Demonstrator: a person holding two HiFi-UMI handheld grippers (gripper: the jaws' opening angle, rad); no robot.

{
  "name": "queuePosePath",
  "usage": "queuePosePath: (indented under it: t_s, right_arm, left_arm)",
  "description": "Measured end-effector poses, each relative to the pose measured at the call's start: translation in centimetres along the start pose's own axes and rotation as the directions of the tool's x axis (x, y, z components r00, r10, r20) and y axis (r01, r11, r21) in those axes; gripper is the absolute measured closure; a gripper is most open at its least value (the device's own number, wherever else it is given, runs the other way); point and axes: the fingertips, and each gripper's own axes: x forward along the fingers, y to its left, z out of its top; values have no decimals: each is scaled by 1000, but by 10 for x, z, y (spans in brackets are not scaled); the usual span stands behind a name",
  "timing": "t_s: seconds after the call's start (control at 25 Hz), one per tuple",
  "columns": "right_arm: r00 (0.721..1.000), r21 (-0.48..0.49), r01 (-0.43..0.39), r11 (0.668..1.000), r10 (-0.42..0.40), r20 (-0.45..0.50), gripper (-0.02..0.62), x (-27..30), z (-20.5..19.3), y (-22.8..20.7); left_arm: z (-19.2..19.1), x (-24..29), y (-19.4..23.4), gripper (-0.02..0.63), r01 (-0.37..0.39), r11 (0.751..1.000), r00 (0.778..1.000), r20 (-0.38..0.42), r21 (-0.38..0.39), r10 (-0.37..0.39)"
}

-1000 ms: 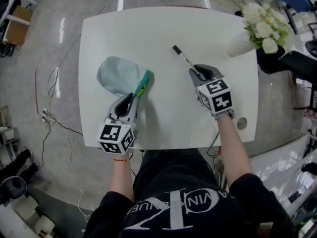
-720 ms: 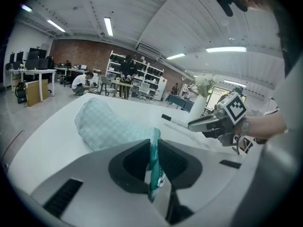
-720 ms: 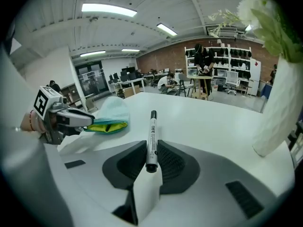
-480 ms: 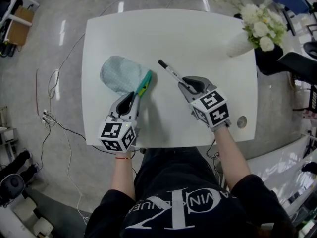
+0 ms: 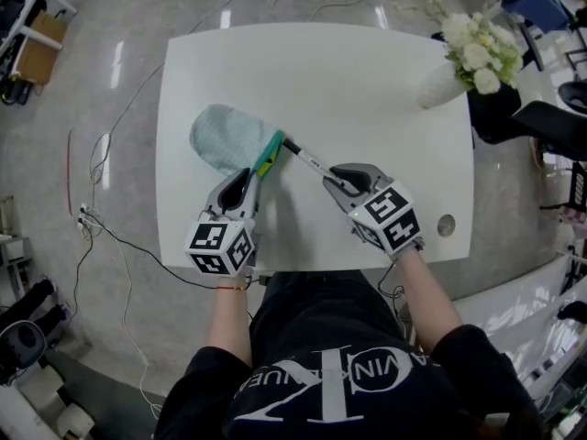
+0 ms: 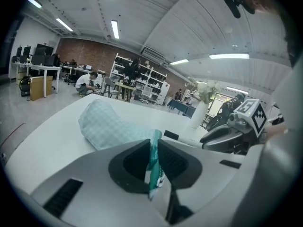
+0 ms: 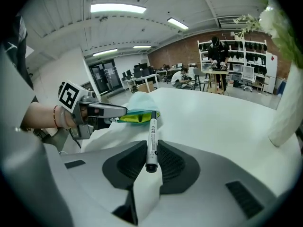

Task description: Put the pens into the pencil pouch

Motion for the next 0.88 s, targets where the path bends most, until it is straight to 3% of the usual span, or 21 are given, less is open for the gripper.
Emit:
queuePosePath:
  t_s: [0.36, 0.6, 0.88]
  right_arm:
    - [998, -25, -47, 999, 46, -33, 512, 8, -3, 25]
    - [997, -34, -67, 997, 66, -38, 512, 21, -1, 29]
    - [996, -37, -79, 996, 77, -44, 512, 35, 5, 28]
  left_arm:
    - [8, -4, -1, 555, 13, 1000, 1000, 22, -9, -13]
    - [4, -3, -8, 555, 38, 999, 999, 2, 31, -38]
    - [-2, -4, -14, 555, 62, 998, 998, -8, 17, -62]
